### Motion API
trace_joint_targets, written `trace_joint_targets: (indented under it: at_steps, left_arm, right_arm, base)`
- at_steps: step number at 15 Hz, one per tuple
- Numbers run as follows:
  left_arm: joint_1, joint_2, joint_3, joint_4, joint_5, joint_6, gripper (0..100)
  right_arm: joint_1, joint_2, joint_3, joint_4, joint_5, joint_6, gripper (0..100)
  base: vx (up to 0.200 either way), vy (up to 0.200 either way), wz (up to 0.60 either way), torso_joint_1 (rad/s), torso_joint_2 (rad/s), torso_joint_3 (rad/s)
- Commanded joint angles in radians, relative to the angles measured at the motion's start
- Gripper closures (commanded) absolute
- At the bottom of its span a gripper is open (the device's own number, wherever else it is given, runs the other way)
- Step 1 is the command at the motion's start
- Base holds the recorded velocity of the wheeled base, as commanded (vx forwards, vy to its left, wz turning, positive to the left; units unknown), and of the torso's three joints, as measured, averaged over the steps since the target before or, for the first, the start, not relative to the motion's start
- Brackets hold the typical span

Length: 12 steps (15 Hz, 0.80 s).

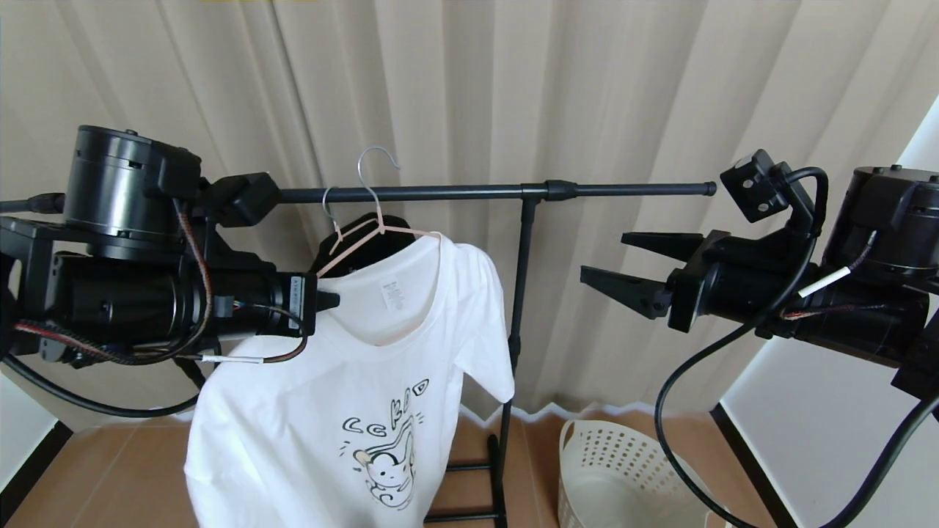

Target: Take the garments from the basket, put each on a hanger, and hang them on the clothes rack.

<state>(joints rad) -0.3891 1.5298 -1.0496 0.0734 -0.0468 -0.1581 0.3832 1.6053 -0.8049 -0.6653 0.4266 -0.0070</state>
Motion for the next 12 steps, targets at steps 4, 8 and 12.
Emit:
trace_joint_targets:
  at_steps: [4, 8, 12]
  left_arm:
    - [-0.002, 0.162, -0.138, 0.002, 0.067, -0.047, 100]
    - [0.000, 0.250, -0.222, 0.014, 0.076, -0.051, 100]
    - [0.000, 0.343, -0.300, 0.012, 0.093, -0.051, 100]
  right_arm:
    - [-0.001, -0.001, 0.000, 0.000, -0.002, -0.001, 0]
    - [-0.001, 0.001, 0.000, -0.002, -0.017, -0.004, 0]
    - [-0.006, 0.001, 0.000, -0.002, -0.019, -0.005, 0]
  base:
    - [0.000, 0.000, 0.00, 0.000, 0.00, 0.000]
    - [0.000, 0.000, 0.00, 0.000, 0.00, 0.000]
    - [0.000, 0.000, 0.00, 0.000, 0.00, 0.000]
